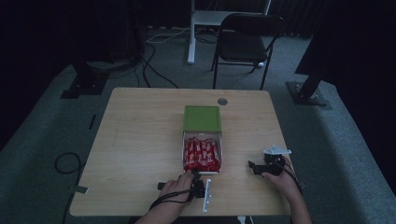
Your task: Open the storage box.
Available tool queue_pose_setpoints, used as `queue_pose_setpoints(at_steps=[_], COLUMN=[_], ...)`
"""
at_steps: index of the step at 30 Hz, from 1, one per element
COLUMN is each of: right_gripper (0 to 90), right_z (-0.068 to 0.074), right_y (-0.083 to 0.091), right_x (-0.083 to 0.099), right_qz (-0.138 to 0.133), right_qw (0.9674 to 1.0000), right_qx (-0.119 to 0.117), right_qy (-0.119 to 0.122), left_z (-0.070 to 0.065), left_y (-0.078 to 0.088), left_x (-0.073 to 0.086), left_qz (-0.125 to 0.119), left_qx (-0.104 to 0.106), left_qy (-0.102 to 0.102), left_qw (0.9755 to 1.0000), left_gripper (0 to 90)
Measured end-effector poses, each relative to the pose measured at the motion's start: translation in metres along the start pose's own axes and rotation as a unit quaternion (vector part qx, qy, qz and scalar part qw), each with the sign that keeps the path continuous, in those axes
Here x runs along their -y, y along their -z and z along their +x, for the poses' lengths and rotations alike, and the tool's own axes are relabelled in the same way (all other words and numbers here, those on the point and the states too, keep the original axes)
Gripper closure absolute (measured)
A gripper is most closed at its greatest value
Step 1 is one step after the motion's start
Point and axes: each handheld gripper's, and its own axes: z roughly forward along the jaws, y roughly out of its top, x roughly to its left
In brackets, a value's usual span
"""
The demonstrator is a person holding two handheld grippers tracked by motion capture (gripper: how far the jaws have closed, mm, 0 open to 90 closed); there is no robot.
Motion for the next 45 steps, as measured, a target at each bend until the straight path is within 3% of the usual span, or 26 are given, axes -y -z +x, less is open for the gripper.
queue_pose_setpoints(at_steps=[24, 27, 32, 38, 40, 43, 45], right_gripper=[12.1, 12.1, 12.1, 12.1, 12.1, 12.1, 12.1], right_z=[0.000, 0.000, 0.000, 0.000, 0.000, 0.000, 0.000], right_y=[0.000, 0.000, 0.000, 0.000, 0.000, 0.000, 0.000], right_x=[0.000, 0.000, 0.000, 0.000, 0.000, 0.000, 0.000], right_qz=[0.000, 0.000, 0.000, 0.000, 0.000, 0.000, 0.001], right_qw=[1.0000, 1.0000, 1.0000, 1.0000, 1.0000, 1.0000, 1.0000], right_qx=[0.000, 0.000, 0.000, 0.000, 0.000, 0.000, 0.000], right_qy=[0.000, 0.000, 0.000, 0.000, 0.000, 0.000, 0.000], left_z=[-0.003, -0.001, 0.004, 0.008, 0.008, 0.007, 0.005], left_y=[0.008, 0.010, 0.018, 0.025, 0.028, 0.031, 0.032], left_x=[0.001, 0.003, 0.004, 0.007, 0.009, 0.012, 0.015], left_qz=[-0.010, -0.022, -0.046, -0.061, -0.070, -0.091, -0.089], left_qx=[0.011, 0.021, 0.048, 0.066, 0.077, 0.098, 0.105], left_qy=[0.008, 0.025, 0.059, 0.083, 0.097, 0.124, 0.131], left_qw=[0.9999, 0.9992, 0.9960, 0.9925, 0.9898, 0.9834, 0.9818], left_gripper=[70.0, 68.5, 67.5, 66.7, 66.7, 66.8, 66.8])
